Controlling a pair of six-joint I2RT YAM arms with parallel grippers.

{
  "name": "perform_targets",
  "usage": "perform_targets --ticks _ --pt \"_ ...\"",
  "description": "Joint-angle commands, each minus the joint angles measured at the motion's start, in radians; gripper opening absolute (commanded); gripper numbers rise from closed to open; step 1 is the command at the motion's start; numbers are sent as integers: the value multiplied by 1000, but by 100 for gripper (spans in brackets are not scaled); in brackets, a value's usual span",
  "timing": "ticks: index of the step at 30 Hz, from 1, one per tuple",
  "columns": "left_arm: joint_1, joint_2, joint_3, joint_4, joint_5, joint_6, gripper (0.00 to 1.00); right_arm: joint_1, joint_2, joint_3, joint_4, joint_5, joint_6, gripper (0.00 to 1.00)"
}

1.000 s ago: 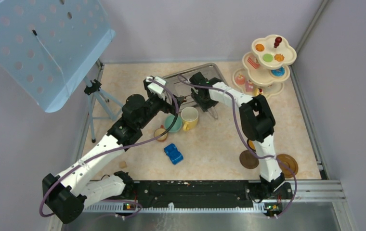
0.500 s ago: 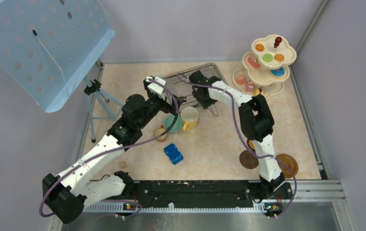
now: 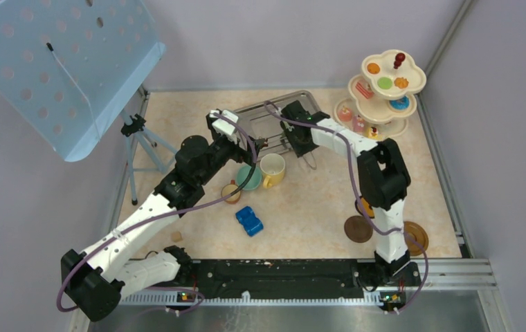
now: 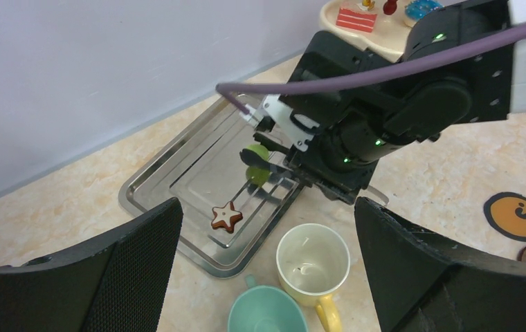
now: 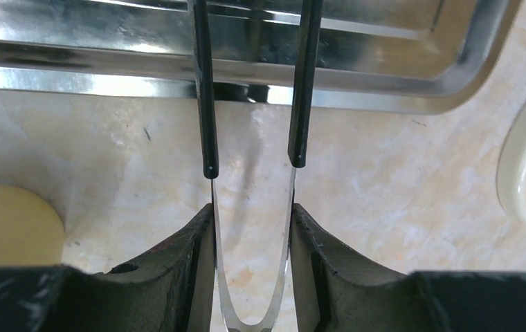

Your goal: Serve the afternoon tea

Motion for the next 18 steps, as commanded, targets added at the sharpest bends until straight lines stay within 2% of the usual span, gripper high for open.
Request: perform_targets --ticks 1,10,18 --pt "-4 -14 5 35 -1 1 99 -39 -167 -54 94 -45 44 0" --pt "-4 -11 6 33 -1 0 99 -96 -384 -167 111 -47 81 0" --pt "-4 -24 7 35 11 -6 99 -163 -652 -186 34 51 73 0"
